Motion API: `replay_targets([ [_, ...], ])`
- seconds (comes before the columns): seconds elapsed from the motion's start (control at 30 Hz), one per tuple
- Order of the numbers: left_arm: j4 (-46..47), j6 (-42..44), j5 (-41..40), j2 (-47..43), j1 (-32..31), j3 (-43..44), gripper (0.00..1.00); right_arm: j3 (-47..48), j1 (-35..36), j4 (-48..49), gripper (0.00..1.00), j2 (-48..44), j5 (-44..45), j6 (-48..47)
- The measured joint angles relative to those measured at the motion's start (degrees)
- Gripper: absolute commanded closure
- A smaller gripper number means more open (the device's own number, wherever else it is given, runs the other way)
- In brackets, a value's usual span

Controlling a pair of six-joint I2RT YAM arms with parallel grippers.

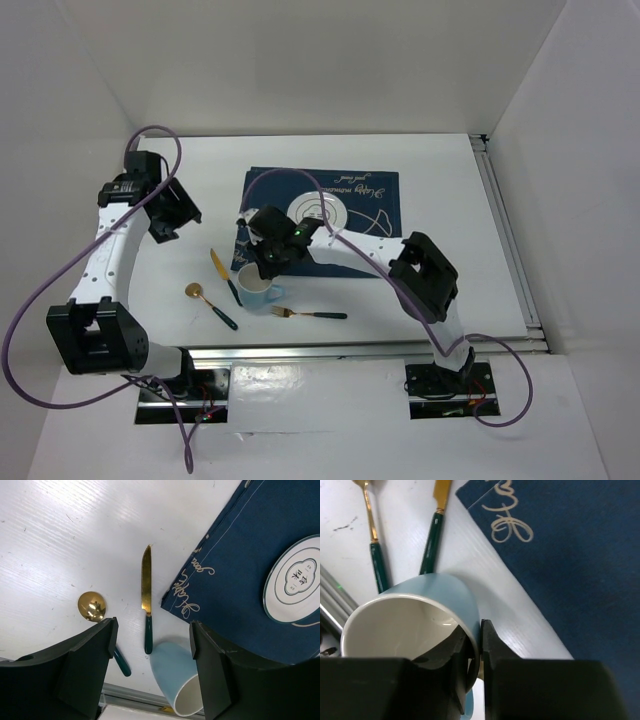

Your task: Set the dinner table for one person

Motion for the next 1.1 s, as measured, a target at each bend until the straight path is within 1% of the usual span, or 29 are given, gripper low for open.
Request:
replay_targets([
  [0.03, 0.09, 0.07, 0.00, -0.13, 0.00, 0.00, 0.24, 0.44, 0.02, -0.39, 1.00, 0.00, 0.50, 0.07],
  [0.13, 0.31, 1.20, 0.52, -0.35, 0.00, 0.02, 0.25, 3.48, 0.02, -4.07, 1.00, 0.00, 3.91, 0.13],
  [0.33, 1.81, 3.26, 2.47, -0.42, 0.00, -0.52, 0.25, 15.67, -1.49, -10.95, 1.00, -0.04, 11.17, 1.22],
  [0.37, 2.19, 3.74, 2.86, -0.50, 0.00, -1.11, 0.23, 17.31, -2.38, -11.74, 1.00, -0.20, 11.87, 1.46],
  [0.4, 2.71, 4.09, 3.37, -0.68, 0.00, -2.03, 0.23, 18.64, -3.78, -12.41, 1.00, -0.48, 12.61, 2.03],
  [0.47, 2.97, 4.44, 4.55, -0.98, 0.00, -4.11, 0.19, 20.28, -8.04, -13.75, 1.00, -1.14, 13.09, 3.23],
  [0.57, 3.39, 5.18, 5.73, -1.53, -0.02, -6.47, 0.18, 22.01, -17.31, -16.00, 1.00, -1.33, 13.14, 5.60],
  [0.6, 3.37, 5.49, 5.97, -1.55, -0.04, -6.73, 0.16, 22.34, -21.22, -16.28, 1.00, -1.33, 13.33, 6.03],
  [0.7, 3.74, 5.81, 6.62, -1.64, -0.09, -6.82, 0.16, 24.57, -32.06, -18.84, 1.00, -0.37, 14.97, 7.61],
  [0.77, 3.96, 5.84, 7.15, -1.81, -0.09, -6.86, 0.15, 26.43, -37.59, -19.76, 1.00, 0.92, 16.70, 8.52],
  [0.83, 4.33, 5.86, 7.61, -2.27, -0.17, -7.30, 0.15, 28.17, -40.85, -20.44, 1.00, 2.58, 17.79, 9.09],
  [0.9, 4.52, 5.81, 7.82, -2.95, -0.39, -8.24, 0.15, 29.46, -42.69, -20.94, 1.00, 4.59, 18.08, 9.75],
  [1.1, 4.74, 5.79, 7.74, -6.23, -1.11, -12.98, 0.15, 32.74, -44.81, -21.62, 1.00, 12.02, 17.35, 10.71],
])
